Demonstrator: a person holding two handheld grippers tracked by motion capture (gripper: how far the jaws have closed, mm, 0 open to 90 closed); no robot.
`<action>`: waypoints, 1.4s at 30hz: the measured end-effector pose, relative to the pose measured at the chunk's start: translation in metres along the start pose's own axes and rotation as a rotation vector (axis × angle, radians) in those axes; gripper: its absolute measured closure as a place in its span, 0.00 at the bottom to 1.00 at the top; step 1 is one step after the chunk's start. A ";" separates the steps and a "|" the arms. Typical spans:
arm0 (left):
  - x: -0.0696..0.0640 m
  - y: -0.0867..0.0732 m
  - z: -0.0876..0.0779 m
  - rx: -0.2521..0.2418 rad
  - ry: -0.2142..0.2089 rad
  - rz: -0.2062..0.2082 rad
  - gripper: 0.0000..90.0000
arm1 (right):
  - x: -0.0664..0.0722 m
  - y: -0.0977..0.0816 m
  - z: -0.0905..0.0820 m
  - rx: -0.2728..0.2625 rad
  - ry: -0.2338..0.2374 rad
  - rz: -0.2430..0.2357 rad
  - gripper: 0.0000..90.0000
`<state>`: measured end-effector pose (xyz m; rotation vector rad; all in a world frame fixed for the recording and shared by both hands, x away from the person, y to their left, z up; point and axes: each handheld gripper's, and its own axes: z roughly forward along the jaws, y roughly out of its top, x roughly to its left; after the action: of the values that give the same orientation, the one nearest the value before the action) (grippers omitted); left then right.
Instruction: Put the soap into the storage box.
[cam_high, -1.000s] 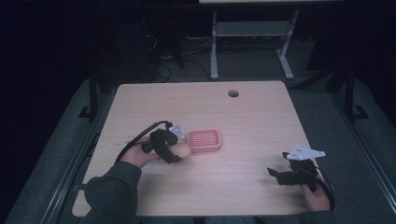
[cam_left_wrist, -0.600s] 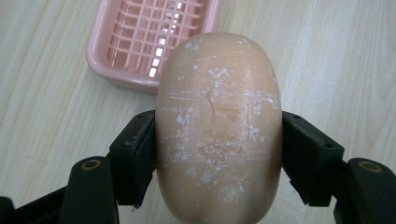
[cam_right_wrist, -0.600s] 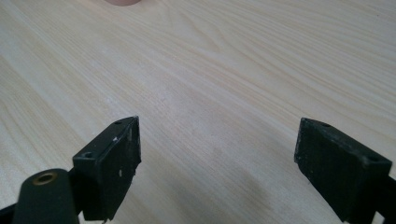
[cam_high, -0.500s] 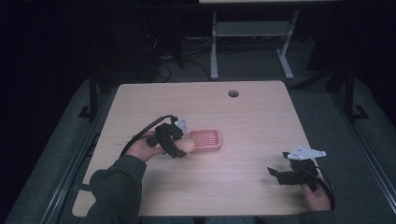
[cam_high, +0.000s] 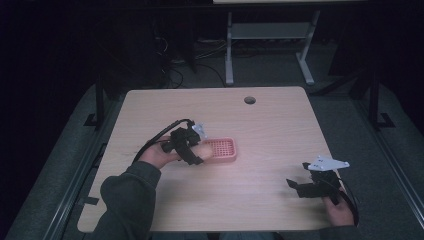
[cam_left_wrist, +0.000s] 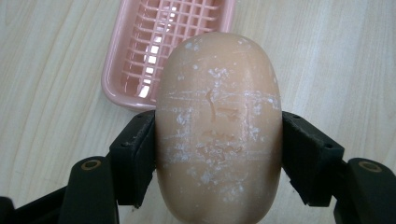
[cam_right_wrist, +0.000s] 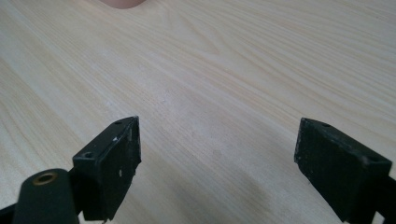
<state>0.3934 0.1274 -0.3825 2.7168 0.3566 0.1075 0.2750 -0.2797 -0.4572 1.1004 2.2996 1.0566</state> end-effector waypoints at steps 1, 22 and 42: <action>0.001 0.001 0.001 0.003 -0.001 0.002 0.36 | 0.000 0.000 0.000 0.002 0.001 0.001 0.16; 0.008 0.032 0.010 -0.008 -0.006 0.033 0.36 | 0.001 0.001 0.000 -0.007 0.006 -0.001 0.16; 0.018 0.047 0.023 -0.001 -0.012 0.030 0.36 | 0.001 0.001 -0.001 -0.012 0.003 0.007 0.16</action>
<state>0.4242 0.0821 -0.3846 2.7213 0.3121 0.0996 0.2743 -0.2794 -0.4558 1.1039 2.2904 1.0745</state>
